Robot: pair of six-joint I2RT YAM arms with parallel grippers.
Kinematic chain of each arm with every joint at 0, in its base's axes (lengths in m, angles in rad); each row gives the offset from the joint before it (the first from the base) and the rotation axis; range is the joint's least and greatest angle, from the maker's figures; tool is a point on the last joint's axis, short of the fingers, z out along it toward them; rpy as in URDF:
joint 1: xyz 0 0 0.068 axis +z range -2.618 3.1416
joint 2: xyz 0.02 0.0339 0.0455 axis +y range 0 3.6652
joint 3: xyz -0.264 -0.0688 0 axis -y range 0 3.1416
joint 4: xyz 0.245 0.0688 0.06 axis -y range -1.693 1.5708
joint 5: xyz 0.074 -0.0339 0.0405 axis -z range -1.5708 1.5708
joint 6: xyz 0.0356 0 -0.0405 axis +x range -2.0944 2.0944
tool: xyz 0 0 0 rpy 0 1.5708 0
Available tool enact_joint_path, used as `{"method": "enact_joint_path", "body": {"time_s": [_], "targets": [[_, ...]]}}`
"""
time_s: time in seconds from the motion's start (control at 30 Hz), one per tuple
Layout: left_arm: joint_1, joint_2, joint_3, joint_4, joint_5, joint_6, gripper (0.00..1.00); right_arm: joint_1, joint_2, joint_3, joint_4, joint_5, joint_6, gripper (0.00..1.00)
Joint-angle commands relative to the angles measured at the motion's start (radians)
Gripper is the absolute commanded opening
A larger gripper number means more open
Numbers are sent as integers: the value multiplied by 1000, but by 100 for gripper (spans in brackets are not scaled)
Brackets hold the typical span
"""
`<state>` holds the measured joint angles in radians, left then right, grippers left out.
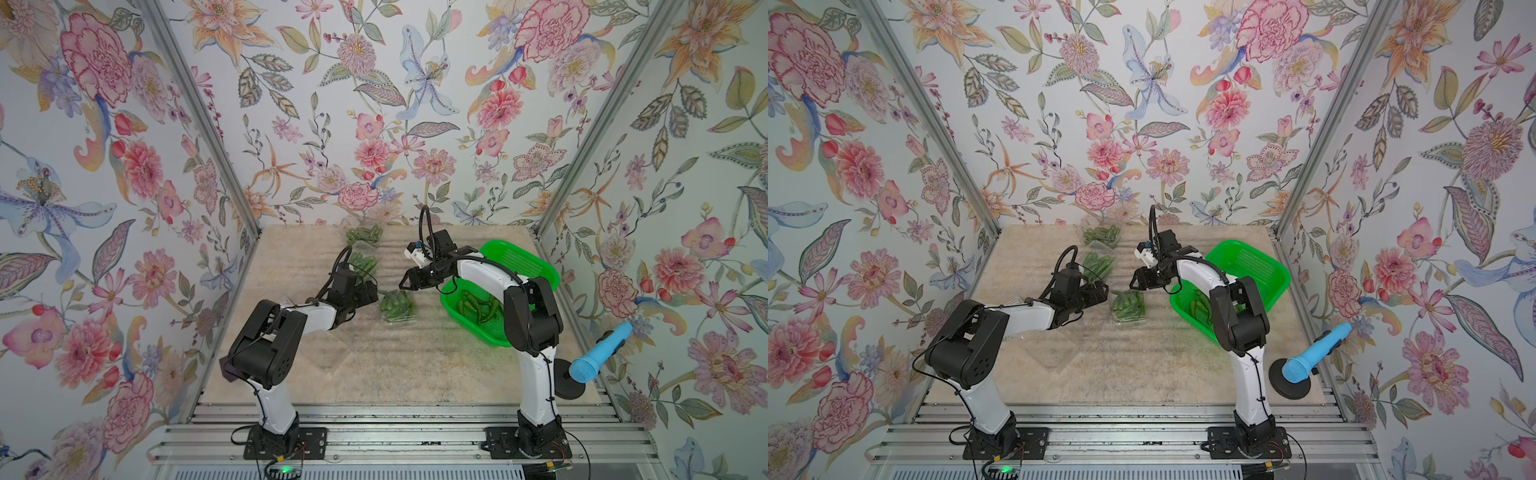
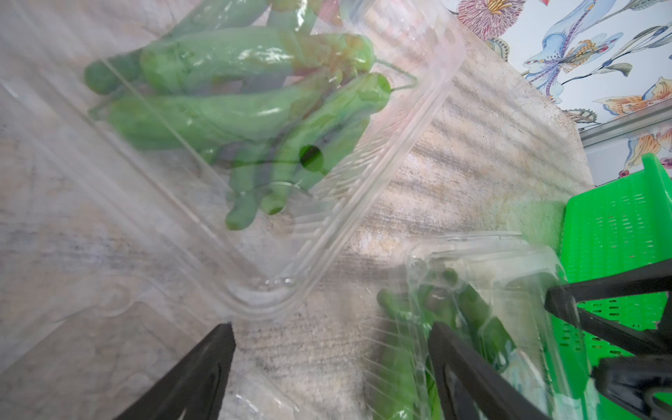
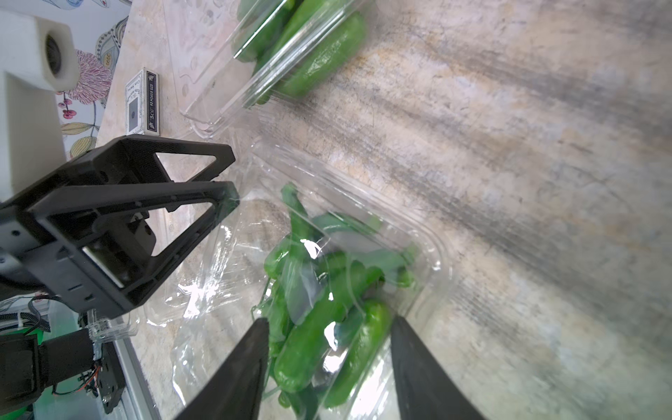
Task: Take small green peppers out of containers
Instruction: Move the packing box to the center of the board.
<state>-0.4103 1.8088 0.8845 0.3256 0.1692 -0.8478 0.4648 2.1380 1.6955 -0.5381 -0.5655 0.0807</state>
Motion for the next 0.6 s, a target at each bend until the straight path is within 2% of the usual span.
{"method": "enact_joint_path", "body": {"time_s": [0.0,0.57], "targets": [[-43,29,21,-32,71,28,83,40,35,2,-11,-130,-32,55],[-86,31,17,-36,92,33,72,32,67,-14,-11,-235,-71,55]]}}
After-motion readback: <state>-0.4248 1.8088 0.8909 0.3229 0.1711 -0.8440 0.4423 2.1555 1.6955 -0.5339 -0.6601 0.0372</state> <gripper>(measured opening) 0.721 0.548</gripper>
